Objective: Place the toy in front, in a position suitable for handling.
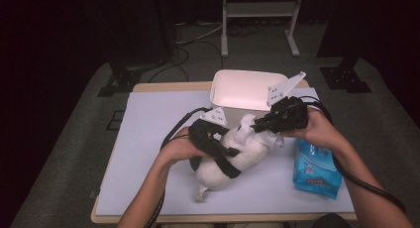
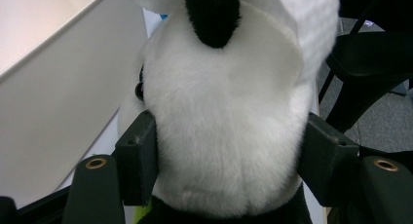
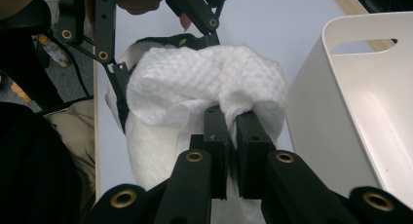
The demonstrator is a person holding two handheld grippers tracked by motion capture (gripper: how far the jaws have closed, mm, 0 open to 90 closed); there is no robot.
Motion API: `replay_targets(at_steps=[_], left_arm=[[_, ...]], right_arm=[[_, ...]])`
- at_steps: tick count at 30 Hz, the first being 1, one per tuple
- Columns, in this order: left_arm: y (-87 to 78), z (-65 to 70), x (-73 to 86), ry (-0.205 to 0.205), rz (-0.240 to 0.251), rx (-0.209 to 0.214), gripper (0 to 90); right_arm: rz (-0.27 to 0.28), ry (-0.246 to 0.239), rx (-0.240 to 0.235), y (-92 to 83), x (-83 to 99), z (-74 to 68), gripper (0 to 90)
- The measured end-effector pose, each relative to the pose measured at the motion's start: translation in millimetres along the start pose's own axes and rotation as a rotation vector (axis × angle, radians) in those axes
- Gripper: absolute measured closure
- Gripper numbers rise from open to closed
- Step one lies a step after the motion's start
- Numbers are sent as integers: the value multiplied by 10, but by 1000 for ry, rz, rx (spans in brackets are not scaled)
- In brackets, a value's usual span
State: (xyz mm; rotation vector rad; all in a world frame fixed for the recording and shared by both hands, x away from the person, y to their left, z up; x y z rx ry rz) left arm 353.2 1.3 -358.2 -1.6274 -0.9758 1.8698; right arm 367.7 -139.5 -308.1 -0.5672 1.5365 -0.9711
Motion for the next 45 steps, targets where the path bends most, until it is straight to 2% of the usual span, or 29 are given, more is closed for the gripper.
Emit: replay_targets(at_steps=[3, 7, 13, 16, 20, 23, 27, 32, 37, 43, 45], left_arm=[[41, 12, -20, 7, -14, -3, 322], [107, 23, -27, 5, -27, 6, 288], [149, 30, -28, 3, -27, 9, 199], [150, 38, -20, 5, -25, 5, 187], [140, 27, 11, 5, -48, -9, 181], [134, 0, 99, -9, -71, -18, 181], [128, 6, 156, -8, -80, -17, 174], [93, 29, 202, -14, -62, -15, 172], [58, 36, 280, -13, -91, -41, 147], [21, 66, 360, -16, -97, -48, 146], [10, 47, 380, -22, -106, -69, 123]], right_arm=[[-10, -3, -11, 14, 13, -16, 843], [-73, -12, 10, 70, 62, -23, 843], [-77, 19, -10, 111, 164, 22, 843], [-70, 25, -18, 125, 201, 38, 843], [-89, 40, -5, 137, 260, 65, 844], [-94, 65, -14, 169, 365, 102, 845], [-101, 87, -20, 207, 444, 134, 846], [-106, 119, -37, 257, 533, 161, 846], [-123, 128, -28, 290, 594, 189, 846], [-132, 146, -25, 322, 689, 218, 846], [-143, 151, -29, 333, 725, 222, 847]])
Point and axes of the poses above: each handheld gripper's, and its own axes: y roughly forward along the jaws, x roughly out of its underside, z roughly to its right, the point moved 7 cm from there along y, roughly forward along the jaws, and after that the axes turned 10 degrees about -z, right-handed, at the moved point
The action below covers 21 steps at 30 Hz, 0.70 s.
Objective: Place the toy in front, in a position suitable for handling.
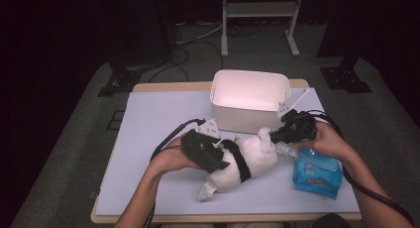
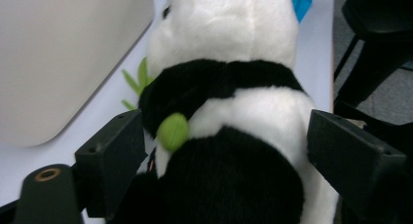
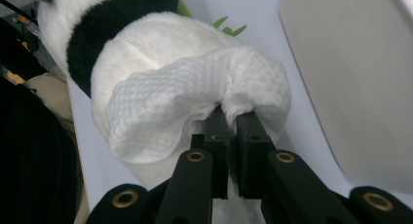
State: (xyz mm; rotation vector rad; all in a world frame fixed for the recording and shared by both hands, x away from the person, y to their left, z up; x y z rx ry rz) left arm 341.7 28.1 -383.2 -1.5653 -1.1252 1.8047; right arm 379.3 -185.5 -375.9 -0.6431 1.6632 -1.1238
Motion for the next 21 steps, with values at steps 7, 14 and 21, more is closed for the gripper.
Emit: replay_targets(at_steps=[7, 14, 21], left_arm=[[-33, -70, 4, -21, 5, -24, 118], [-65, -154, 24, -62, 12, -45, 118], [-43, -139, 65, -74, 23, -2, 137]], right_arm=[[-18, 12, -19, 58, 84, 1, 847], [-5, 38, -63, 131, 128, -22, 847], [26, 32, -70, 54, 162, -33, 844]])
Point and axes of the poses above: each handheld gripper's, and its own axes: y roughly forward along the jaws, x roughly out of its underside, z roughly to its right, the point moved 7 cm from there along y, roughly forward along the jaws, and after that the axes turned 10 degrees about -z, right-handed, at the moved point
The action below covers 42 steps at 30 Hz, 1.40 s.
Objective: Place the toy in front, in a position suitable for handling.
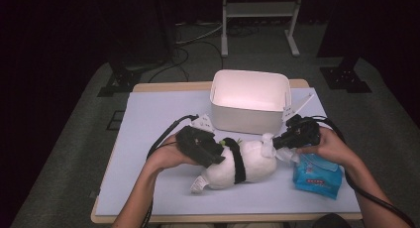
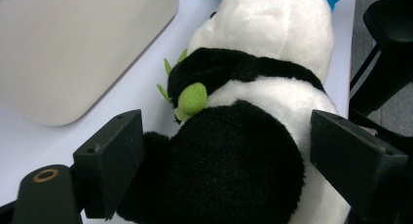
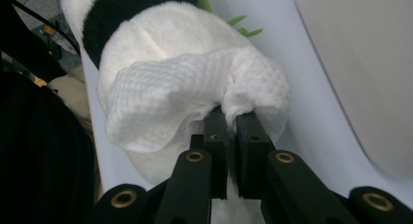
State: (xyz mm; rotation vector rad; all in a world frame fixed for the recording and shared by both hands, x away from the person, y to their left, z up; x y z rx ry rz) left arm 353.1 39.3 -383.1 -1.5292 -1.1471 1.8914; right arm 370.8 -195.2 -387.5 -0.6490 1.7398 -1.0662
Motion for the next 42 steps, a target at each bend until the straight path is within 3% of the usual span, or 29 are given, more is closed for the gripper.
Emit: replay_targets(at_steps=[6, 13, 17, 27, 32, 42], left_arm=[[6, 12, -2, 9, 5, 8, 137], [39, 27, -40, 7, 21, 7, 137], [52, 25, -56, 8, 15, 3, 137], [76, 11, -89, 1, 16, 6, 137], [76, 18, -96, 3, 18, 7, 137], [84, 15, -115, 4, 25, 12, 137]], right_arm=[[13, -34, 20, -102, -87, -49, 845], [23, -87, 10, -93, -265, -181, 843], [-22, -126, 19, 4, -360, -290, 842], [-16, -165, 3, 86, -522, -383, 842], [-24, -177, 9, 81, -527, -409, 842], [-24, -140, 14, -24, -341, -348, 842]])
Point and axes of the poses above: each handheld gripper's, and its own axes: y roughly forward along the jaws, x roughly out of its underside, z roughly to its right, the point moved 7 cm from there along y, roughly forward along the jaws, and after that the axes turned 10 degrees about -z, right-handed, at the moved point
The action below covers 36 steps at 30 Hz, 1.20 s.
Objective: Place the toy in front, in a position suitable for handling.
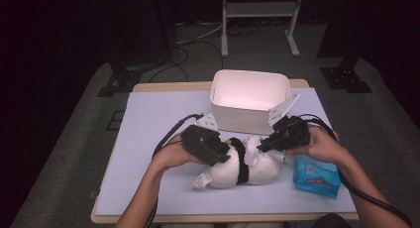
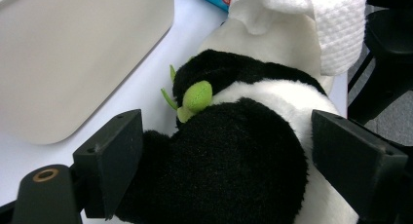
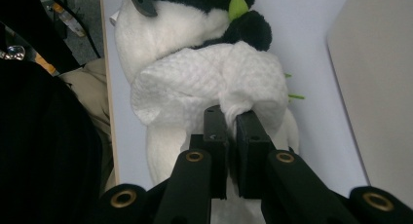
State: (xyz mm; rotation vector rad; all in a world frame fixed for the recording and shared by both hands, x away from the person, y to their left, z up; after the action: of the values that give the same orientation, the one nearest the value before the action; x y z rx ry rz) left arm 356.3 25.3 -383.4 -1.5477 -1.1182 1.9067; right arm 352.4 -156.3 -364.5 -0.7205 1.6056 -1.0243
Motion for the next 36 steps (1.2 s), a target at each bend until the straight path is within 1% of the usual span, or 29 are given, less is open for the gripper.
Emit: replay_targets(at_steps=[2, 6, 11, 14, 15, 16, 18, 22, 24, 26, 28, 31, 36], left_arm=[[4, -1, -2, -3, -2, 0, 137], [1, -4, 2, 0, -11, -2, 136], [0, -11, 6, 6, -12, 0, 136], [-5, 1, 8, 6, -8, 2, 135], [-9, 9, 9, -1, 1, 2, 135], [-16, 12, 12, 1, 3, 1, 135], [-41, 32, 20, 17, 12, -1, 130], [-105, 40, 61, 26, 11, -8, 120], [-123, 39, 89, 18, 6, -18, 110], [-133, 38, 123, 12, 2, -19, 109], [-126, 37, 160, 3, 2, -14, 108], [-105, 32, 211, -10, 3, -2, 106], [-16, 65, 247, -21, 16, 44, 98]], right_arm=[[-3, -2, 4, 13, -17, -4, 840], [-13, -28, 7, 69, -114, -26, 840], [-16, -51, -9, 159, -242, -75, 839], [-32, -58, -24, 257, -264, -95, 840], [-38, -55, -25, 288, -258, -90, 841], [-38, -48, -27, 308, -252, -73, 842], [-33, -39, -36, 308, -238, -55, 842], [-29, -27, -33, 298, -203, -22, 842], [-29, -21, -30, 291, -189, -3, 842], [-27, -13, -25, 283, -176, 14, 842], [-21, -13, -25, 273, -150, 29, 842], [-18, 1, -18, 251, -105, 53, 842], [-9, 23, -21, 219, -40, 81, 842]])
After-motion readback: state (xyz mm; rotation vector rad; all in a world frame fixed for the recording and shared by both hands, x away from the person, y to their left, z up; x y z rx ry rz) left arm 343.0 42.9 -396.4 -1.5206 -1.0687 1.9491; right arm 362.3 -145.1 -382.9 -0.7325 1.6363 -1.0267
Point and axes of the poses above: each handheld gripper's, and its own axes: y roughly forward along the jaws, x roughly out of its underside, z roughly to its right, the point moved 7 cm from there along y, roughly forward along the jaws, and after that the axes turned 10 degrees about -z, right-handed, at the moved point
